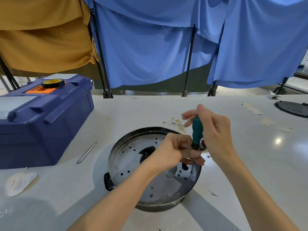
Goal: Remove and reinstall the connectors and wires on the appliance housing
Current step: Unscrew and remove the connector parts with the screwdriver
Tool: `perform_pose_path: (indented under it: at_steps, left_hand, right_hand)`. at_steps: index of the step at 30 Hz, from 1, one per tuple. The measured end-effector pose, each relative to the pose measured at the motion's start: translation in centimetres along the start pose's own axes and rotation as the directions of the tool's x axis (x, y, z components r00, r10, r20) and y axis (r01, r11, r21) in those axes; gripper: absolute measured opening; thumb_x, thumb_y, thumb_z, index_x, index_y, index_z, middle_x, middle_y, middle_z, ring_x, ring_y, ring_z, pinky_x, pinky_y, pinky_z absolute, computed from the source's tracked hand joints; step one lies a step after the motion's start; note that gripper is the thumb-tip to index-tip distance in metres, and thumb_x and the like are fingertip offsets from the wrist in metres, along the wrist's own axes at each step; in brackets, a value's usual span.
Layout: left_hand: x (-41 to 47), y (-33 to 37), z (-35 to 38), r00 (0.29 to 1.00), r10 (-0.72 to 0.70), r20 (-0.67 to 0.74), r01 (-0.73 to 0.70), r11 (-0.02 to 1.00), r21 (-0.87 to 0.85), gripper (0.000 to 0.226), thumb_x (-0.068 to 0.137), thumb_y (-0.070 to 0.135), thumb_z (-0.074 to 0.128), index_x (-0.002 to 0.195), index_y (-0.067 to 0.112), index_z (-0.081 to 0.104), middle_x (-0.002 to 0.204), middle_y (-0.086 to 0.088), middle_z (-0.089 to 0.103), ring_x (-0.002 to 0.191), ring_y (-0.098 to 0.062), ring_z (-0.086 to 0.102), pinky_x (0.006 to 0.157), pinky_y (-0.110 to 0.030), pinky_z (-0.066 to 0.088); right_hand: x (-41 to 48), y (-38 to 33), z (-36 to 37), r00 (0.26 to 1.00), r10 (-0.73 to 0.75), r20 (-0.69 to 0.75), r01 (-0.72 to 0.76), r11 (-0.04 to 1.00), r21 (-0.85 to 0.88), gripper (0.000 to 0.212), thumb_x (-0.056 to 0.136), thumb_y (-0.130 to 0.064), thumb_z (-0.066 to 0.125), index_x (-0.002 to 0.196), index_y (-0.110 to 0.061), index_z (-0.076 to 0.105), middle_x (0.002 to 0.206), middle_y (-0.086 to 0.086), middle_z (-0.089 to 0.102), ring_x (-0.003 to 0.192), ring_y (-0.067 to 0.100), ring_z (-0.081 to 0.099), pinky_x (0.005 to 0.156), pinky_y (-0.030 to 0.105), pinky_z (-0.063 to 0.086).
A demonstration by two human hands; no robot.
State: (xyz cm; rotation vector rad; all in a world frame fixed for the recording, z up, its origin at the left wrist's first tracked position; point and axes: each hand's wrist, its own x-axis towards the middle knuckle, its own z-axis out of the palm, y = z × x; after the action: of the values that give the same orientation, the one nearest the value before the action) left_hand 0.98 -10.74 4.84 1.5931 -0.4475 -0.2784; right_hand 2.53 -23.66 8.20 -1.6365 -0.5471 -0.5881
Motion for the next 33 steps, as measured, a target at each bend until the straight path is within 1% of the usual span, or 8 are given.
perform_pose_path:
  at_steps: [2,5,9,15,20,24,28,33]
  left_hand:
    - [0.1,0.0,0.0,1.0,-0.004,0.009,0.004,1.0,-0.008,0.01,0.089,0.003,0.064,0.096,-0.003,0.06,0.089,-0.018,0.074,0.085,-0.024,0.073,0.076,-0.03,0.058]
    - [0.0,0.1,0.0,1.0,-0.001,0.017,0.001,1.0,0.006,0.007,0.089,0.004,0.064,0.09,0.01,0.067,0.089,-0.016,0.074,0.088,-0.024,0.073,0.075,-0.026,0.057]
    - [0.1,0.3,-0.1,0.998,0.053,-0.031,-0.053,0.999,-0.004,0.021,0.075,-0.002,0.077,0.084,0.016,0.069,0.085,-0.022,0.072,0.08,-0.031,0.072,0.076,-0.031,0.058]
    - [0.1,0.2,-0.4,0.993,0.119,-0.024,-0.12,0.993,-0.021,0.025,0.078,-0.004,0.072,0.099,-0.012,0.06,0.09,-0.023,0.068,0.085,-0.036,0.068,0.083,-0.044,0.058]
    - [-0.1,0.1,-0.4,0.997,0.071,0.007,-0.07,0.993,-0.098,0.009,0.088,-0.003,0.06,0.089,0.003,0.066,0.084,-0.016,0.071,0.085,-0.031,0.071,0.083,-0.038,0.057]
    - [-0.2,0.1,-0.3,0.996,0.064,0.063,-0.06,0.996,-0.063,0.024,0.096,0.003,0.052,0.104,0.013,0.072,0.086,-0.009,0.073,0.091,-0.024,0.071,0.08,-0.027,0.055]
    - [-0.2,0.4,-0.9,0.996,0.065,0.061,-0.054,0.985,-0.166,0.024,0.09,-0.002,0.06,0.107,0.011,0.07,0.088,-0.01,0.074,0.089,-0.025,0.072,0.077,-0.025,0.054]
    - [0.3,0.3,-0.4,0.996,0.083,0.046,-0.075,0.986,-0.152,0.015,0.084,-0.002,0.067,0.099,0.002,0.068,0.082,-0.005,0.073,0.077,-0.022,0.072,0.073,-0.027,0.056]
  right_hand:
    - [0.8,-0.7,-0.6,0.987,0.06,0.15,-0.088,0.979,0.182,0.04,0.098,-0.035,0.049,0.085,-0.006,0.074,0.077,0.008,0.072,0.064,0.024,0.07,0.061,0.024,0.053]
    - [1.3,-1.2,-0.3,0.935,0.258,0.243,-0.336,0.862,0.379,0.053,0.098,-0.036,0.051,0.055,-0.008,0.064,0.046,0.013,0.056,0.033,0.023,0.05,0.039,0.025,0.042]
    - [0.9,-1.3,1.4,0.949,0.316,0.015,-0.297,0.876,0.381,0.065,0.103,-0.035,0.043,0.042,-0.014,0.05,0.036,0.003,0.038,0.026,0.014,0.026,0.035,0.016,0.022]
    - [-0.5,-1.6,2.9,0.941,0.203,-0.271,-0.162,0.973,0.168,0.068,0.103,-0.042,0.037,0.042,-0.018,0.056,0.034,-0.001,0.045,0.029,0.009,0.039,0.037,0.017,0.034]
    - [1.3,-2.3,0.4,0.871,0.461,0.171,-0.491,0.803,0.337,0.063,0.095,-0.05,0.046,0.053,-0.008,0.065,0.046,0.011,0.054,0.037,0.021,0.048,0.044,0.025,0.046]
    - [2.6,-2.4,-1.0,0.797,0.4,0.453,-0.576,0.728,0.372,0.062,0.092,-0.045,0.051,0.044,-0.005,0.05,0.035,0.01,0.04,0.026,0.02,0.034,0.035,0.02,0.036]
    - [1.8,-2.0,0.0,0.89,0.389,0.237,-0.455,0.781,0.427,0.067,0.102,-0.031,0.043,0.038,-0.012,0.041,0.03,0.003,0.028,0.025,0.013,0.017,0.035,0.013,0.017]
    - [0.6,-1.8,2.2,0.912,0.335,-0.236,-0.262,0.92,0.291,0.071,0.103,-0.034,0.037,0.035,-0.017,0.046,0.033,0.003,0.037,0.025,0.015,0.029,0.034,0.016,0.024]
